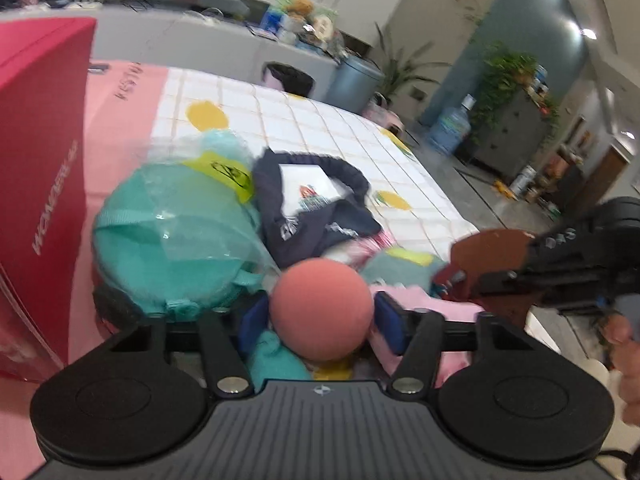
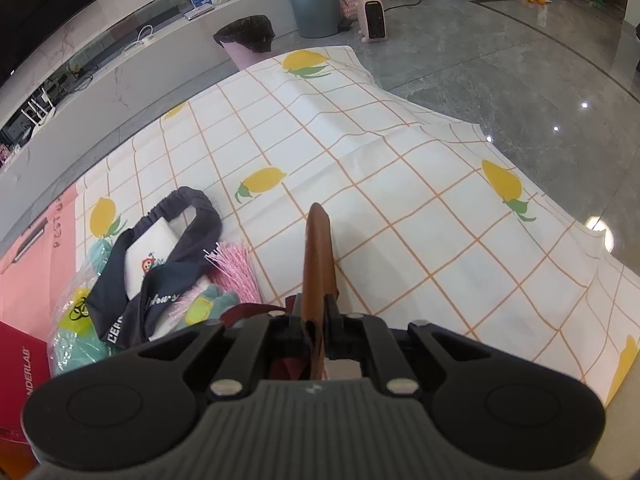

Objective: Organize soft objects
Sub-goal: 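Lift the brown felt piece with the right gripper while the left gripper grasps the pink ball, then carry the brown felt piece and pink ball over the orange box with both grippers, then open the right gripper to drop the brown felt piece into the box, then open the left gripper to drop the pink ball into the box, then move both grippers back toward the pile of soft items, then grasp the pink cloth with the right gripper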

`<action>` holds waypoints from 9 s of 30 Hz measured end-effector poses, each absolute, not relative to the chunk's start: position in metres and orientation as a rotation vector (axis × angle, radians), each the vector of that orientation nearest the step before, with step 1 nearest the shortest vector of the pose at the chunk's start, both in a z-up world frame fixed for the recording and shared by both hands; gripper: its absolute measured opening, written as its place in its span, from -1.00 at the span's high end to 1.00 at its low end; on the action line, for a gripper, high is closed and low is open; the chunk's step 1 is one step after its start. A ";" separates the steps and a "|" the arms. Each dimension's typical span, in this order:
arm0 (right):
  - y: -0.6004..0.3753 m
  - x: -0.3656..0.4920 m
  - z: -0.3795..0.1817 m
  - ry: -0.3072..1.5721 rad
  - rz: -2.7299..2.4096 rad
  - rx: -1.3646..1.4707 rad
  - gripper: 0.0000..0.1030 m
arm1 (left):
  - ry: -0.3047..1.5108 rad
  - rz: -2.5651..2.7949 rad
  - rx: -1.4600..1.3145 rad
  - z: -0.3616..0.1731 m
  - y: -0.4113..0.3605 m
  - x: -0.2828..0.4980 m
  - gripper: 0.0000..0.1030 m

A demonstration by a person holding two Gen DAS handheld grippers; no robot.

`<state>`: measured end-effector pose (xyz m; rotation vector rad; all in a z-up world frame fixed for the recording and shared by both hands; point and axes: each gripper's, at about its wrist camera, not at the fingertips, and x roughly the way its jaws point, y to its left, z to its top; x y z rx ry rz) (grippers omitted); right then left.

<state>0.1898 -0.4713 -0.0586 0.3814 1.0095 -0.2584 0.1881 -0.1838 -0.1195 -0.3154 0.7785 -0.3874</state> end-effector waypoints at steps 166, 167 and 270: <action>-0.111 0.095 0.027 0.841 0.519 -0.195 -0.54 | 1.124 0.002 0.297 -0.052 0.055 0.105 -0.16; -0.113 0.097 0.027 0.840 0.510 -0.184 -0.54 | 1.125 0.005 0.299 -0.052 0.054 0.105 -0.16; -0.408 0.156 -0.034 1.072 -0.055 0.120 0.99 | 0.769 -0.542 0.197 -0.047 -0.179 0.085 -0.77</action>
